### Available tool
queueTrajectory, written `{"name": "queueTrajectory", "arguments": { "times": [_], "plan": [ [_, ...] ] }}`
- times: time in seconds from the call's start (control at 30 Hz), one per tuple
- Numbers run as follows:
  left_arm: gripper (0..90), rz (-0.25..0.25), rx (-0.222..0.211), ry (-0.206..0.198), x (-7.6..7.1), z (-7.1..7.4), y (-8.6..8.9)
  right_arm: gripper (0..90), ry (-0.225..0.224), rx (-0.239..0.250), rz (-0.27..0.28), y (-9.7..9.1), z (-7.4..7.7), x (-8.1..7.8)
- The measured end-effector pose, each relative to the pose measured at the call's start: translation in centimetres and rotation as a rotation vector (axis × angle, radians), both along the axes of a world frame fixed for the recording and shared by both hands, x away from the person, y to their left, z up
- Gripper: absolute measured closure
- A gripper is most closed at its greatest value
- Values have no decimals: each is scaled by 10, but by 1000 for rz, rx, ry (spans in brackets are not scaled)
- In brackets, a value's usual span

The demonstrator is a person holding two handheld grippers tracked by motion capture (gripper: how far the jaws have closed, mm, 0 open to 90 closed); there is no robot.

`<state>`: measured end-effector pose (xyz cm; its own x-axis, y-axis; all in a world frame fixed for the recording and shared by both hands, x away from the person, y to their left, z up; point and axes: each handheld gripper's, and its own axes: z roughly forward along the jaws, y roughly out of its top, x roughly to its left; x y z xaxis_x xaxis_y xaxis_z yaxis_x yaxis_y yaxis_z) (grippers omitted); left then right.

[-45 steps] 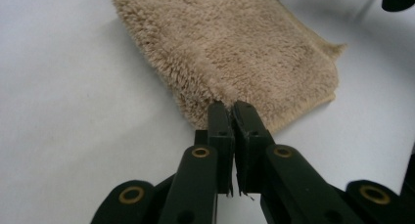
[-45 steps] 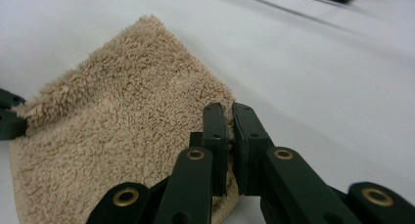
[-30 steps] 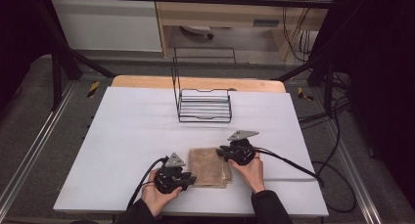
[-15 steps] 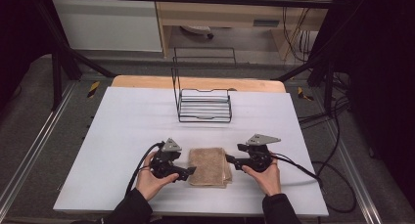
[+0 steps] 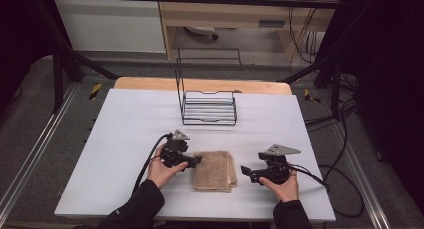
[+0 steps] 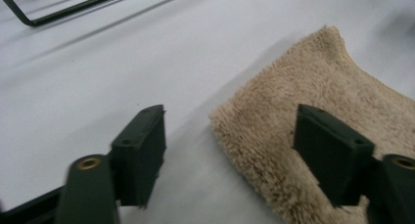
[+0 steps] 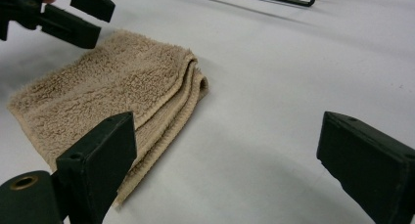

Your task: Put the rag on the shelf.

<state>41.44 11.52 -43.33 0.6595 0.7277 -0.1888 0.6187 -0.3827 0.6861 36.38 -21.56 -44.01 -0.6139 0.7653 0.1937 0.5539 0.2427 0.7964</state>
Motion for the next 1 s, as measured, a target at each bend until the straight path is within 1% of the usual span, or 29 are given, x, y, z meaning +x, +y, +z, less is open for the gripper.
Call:
{"name": "queueTrajectory", "arguments": {
  "times": [0.07, 0.2, 0.27, 0.4, 0.57, 0.6, 0.73, 0.8, 0.87, 1.0],
  "plan": [
    [368, 10, -12, 10, 4, -3, 0, 83, -3, -4, 4, 0, 0, 0],
    [481, 32, 5, 19, 7, -6, -1, 80, 2, -4, 3, 1, -1, 0],
    [527, 31, 10, 31, 7, -7, -2, 79, 0, -7, 2, 0, -1, 0],
    [601, 16, 23, 25, 4, -8, -6, 78, 8, -2, -1, 1, -1, 0],
    [670, 6, 32, 31, 4, -11, -10, 76, 13, -4, 2, 1, -1, 1],
    [679, 5, 30, 31, 4, -11, -10, 74, 20, 0, 1, 1, -1, 0],
    [724, -1, 25, 42, 3, -11, -11, 66, 20, 7, -1, 1, 0, 1],
    [768, 0, 24, 43, 2, -12, -12, 61, 19, 10, -3, 1, 0, 2],
    [781, 7, 24, 46, 2, -11, -13, 60, 19, 11, -3, 1, 0, 2],
    [809, 6, 31, 33, 0, -11, -14, 42, 20, 11, -2, 1, 0, 2]
  ]
}}
